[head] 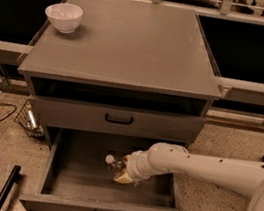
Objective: Place water bottle into middle drawer
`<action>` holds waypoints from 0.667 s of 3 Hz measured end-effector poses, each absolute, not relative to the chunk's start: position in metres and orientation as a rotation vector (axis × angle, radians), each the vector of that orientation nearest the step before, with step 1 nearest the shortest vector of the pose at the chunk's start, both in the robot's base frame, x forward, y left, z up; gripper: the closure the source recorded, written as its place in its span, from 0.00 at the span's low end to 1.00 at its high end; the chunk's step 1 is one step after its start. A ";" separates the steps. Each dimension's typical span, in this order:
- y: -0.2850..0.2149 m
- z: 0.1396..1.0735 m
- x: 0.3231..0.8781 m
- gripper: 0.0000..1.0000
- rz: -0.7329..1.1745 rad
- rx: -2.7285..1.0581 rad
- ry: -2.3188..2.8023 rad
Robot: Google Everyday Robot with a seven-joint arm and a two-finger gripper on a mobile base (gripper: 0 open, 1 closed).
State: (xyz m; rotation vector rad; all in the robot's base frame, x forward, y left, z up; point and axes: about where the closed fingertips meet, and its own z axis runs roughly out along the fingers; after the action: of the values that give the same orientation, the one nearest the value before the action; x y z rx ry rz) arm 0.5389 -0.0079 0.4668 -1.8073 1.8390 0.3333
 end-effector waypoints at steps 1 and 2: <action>-0.006 0.461 0.544 1.00 0.430 -1.715 1.819; -0.003 0.463 0.547 1.00 0.525 -1.620 1.784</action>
Offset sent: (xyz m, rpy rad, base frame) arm 0.0149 0.0035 0.0036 0.3662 0.0388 -0.0716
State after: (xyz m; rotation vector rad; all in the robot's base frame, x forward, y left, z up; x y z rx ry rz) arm 0.5473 -0.0029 0.4634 -1.6203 1.7841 0.5249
